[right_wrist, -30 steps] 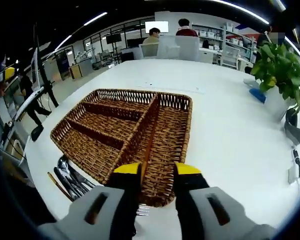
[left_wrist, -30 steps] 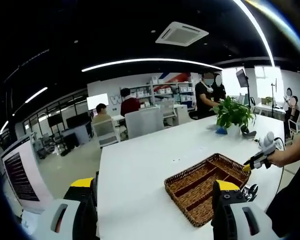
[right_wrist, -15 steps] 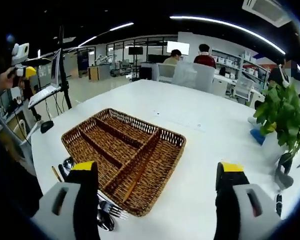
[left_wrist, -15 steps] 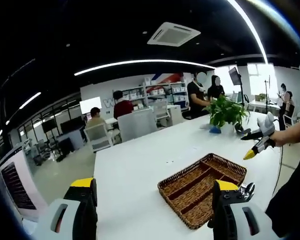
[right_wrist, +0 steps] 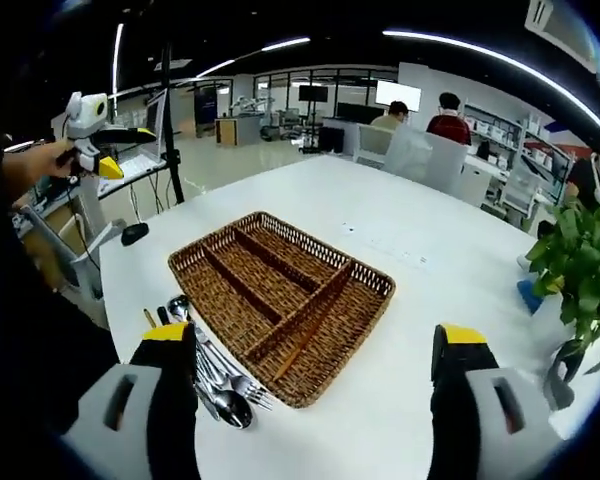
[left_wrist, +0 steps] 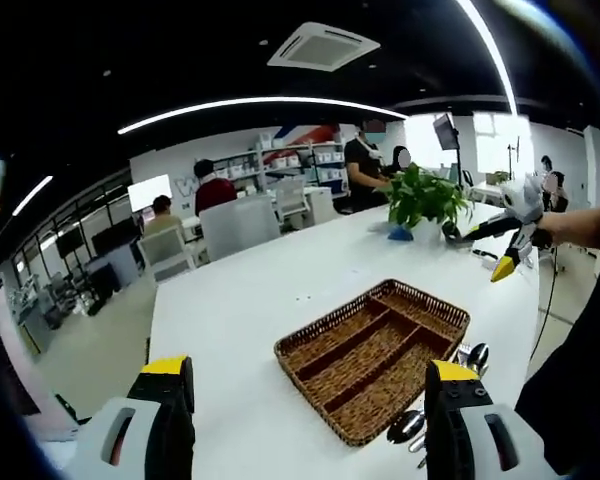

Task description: Arrange the knives, forks, and spoons in their matching storage slots by inserting each utensil handle-first until every utensil is classified and aligned in the correct compartment

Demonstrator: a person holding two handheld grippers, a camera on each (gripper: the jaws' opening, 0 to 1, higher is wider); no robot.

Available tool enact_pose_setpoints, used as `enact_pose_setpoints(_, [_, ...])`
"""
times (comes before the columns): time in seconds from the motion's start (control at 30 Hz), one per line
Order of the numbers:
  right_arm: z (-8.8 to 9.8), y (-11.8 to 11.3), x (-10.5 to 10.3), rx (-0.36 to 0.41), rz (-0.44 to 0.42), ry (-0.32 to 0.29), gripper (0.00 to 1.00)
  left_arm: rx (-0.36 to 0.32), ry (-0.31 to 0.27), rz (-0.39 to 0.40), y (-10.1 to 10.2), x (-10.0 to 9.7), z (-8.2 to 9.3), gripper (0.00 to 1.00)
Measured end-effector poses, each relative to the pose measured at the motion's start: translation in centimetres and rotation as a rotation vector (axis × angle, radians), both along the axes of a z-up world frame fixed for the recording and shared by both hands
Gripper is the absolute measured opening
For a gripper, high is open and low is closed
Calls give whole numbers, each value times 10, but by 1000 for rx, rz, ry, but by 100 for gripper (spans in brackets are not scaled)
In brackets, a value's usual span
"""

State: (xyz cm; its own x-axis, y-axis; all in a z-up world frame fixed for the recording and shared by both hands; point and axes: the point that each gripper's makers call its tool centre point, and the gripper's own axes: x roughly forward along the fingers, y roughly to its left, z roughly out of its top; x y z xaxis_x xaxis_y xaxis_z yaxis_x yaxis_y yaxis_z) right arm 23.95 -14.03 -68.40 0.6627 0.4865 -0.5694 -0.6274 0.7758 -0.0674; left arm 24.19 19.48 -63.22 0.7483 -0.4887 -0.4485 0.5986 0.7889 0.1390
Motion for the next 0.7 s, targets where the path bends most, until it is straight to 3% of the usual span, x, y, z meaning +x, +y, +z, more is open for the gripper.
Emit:
enact_pose_setpoints(0.17, [9,-2,-8,13,-18,-4,99,34,29,-42,-8,-8,-14,100])
enact_pose_setpoints(0.5, [8,-4,-12,13,-21,-9,99,41,37,-62,-8,-16,-23,100])
enact_pose_setpoints(0.53, [8,-3,-11,14,-20,-11,99,40,39,-64,-8,-16,-27,100])
enact_pose_setpoints(0.63, [8,-2,-12,17,-19,-13,99,35,71,-61,-5,-19,-42,85])
enact_pose_setpoints(0.7, [6,-3,-12,14,-21,-11,99,11,81,-54,-5,-20,-52,91])
